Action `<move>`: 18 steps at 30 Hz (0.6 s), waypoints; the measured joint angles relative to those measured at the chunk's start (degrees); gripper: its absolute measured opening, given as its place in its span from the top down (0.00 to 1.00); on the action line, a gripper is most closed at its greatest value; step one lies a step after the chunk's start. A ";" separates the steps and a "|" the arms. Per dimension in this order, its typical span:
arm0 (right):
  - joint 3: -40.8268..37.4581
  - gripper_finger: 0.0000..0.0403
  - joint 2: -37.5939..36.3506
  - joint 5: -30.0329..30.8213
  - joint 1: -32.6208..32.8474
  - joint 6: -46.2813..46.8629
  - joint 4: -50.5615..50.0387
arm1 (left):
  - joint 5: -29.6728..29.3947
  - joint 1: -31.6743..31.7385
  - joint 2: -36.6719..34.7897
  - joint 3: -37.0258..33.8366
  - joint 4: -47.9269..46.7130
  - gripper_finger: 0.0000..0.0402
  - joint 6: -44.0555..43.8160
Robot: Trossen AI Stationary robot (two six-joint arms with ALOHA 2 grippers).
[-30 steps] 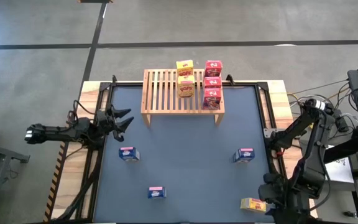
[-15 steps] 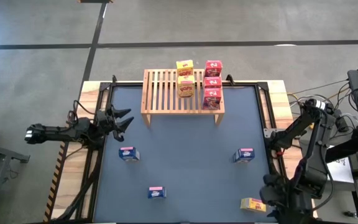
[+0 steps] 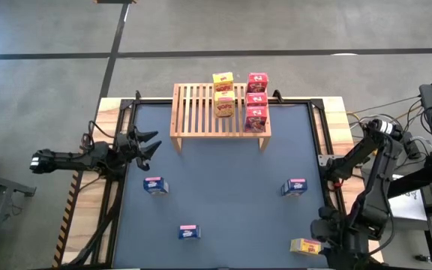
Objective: Stack cereal on shelf
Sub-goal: Put the yellow cereal box on the shelf aligned with the other yellow cereal boxes
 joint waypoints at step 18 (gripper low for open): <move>-1.42 0.39 0.02 0.05 -2.62 -3.93 2.19 | 0.00 0.00 0.00 0.00 0.02 0.52 0.00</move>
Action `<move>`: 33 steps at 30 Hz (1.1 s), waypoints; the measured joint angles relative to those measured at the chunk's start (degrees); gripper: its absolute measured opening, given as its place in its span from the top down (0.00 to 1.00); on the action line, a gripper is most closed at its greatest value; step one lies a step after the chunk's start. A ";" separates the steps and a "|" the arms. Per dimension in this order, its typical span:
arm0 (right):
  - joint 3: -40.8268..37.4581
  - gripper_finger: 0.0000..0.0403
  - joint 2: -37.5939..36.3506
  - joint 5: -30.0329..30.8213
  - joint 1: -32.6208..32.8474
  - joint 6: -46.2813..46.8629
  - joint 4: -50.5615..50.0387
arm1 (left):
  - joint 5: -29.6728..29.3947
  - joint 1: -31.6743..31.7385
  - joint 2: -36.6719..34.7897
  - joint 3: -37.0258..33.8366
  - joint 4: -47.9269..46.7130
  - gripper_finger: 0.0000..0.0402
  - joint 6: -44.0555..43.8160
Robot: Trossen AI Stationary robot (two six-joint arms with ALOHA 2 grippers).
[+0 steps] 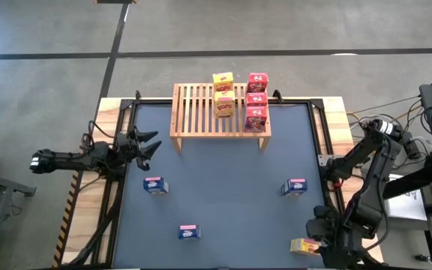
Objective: Stack cereal on shelf
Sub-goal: Put the yellow cereal box on the shelf aligned with the other yellow cereal boxes
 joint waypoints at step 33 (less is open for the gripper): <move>13.49 0.39 13.39 -10.68 -4.53 3.79 -14.47 | 0.00 0.01 0.00 0.00 -0.01 0.52 0.00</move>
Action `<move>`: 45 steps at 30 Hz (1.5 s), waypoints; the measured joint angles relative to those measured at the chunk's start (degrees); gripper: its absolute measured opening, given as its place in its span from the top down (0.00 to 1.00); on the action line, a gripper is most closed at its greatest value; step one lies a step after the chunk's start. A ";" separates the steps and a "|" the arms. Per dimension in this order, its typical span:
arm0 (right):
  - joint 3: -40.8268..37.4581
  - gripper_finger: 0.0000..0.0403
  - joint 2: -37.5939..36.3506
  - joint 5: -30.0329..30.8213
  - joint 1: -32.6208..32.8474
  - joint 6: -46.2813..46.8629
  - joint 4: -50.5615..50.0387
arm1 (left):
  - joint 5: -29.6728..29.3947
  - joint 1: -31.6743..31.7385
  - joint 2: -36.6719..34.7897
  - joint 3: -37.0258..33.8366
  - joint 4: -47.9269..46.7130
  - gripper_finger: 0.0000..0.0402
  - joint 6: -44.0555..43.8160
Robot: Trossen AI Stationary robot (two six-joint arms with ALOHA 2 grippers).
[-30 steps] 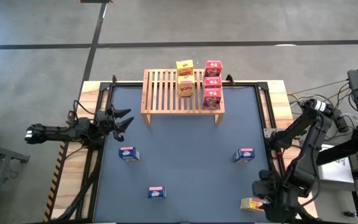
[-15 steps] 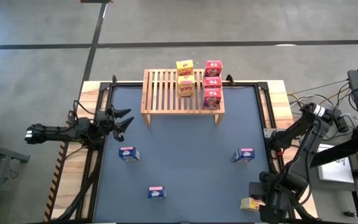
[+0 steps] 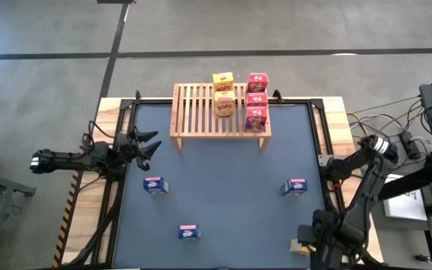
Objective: Stack cereal on shelf
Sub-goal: Put the yellow cereal box on the shelf aligned with the other yellow cereal boxes
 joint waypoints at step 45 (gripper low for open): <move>-2.87 0.48 3.72 1.72 -0.94 -8.21 2.53 | -0.02 -0.01 0.00 0.00 0.01 0.52 0.00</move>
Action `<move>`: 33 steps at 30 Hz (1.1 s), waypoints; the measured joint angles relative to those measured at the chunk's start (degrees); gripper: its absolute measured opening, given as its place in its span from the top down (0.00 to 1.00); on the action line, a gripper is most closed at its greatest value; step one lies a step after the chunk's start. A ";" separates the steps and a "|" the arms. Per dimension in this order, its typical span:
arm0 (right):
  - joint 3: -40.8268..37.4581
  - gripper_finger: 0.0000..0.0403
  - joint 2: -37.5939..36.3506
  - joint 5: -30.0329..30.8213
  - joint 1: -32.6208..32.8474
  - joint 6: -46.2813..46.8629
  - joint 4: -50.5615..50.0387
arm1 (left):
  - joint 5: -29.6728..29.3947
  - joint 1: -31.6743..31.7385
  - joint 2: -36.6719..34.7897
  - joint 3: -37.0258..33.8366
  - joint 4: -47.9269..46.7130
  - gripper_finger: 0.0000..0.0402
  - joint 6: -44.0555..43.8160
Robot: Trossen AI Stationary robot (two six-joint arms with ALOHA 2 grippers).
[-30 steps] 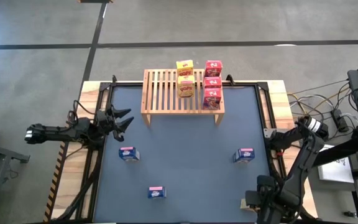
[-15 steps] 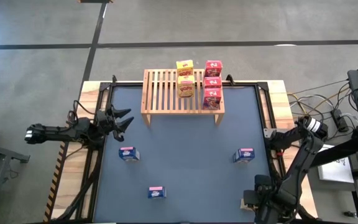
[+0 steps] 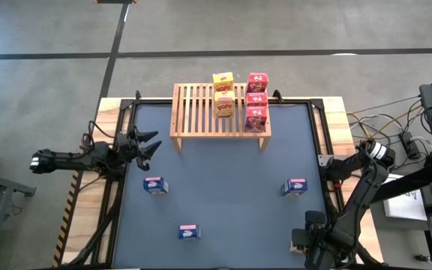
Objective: Stack cereal on shelf
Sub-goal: Put the yellow cereal box on the shelf aligned with the other yellow cereal boxes
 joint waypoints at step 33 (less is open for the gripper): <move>10.77 0.64 0.00 15.37 -4.24 -25.66 -0.08 | 0.01 0.00 0.00 0.00 0.00 0.52 0.01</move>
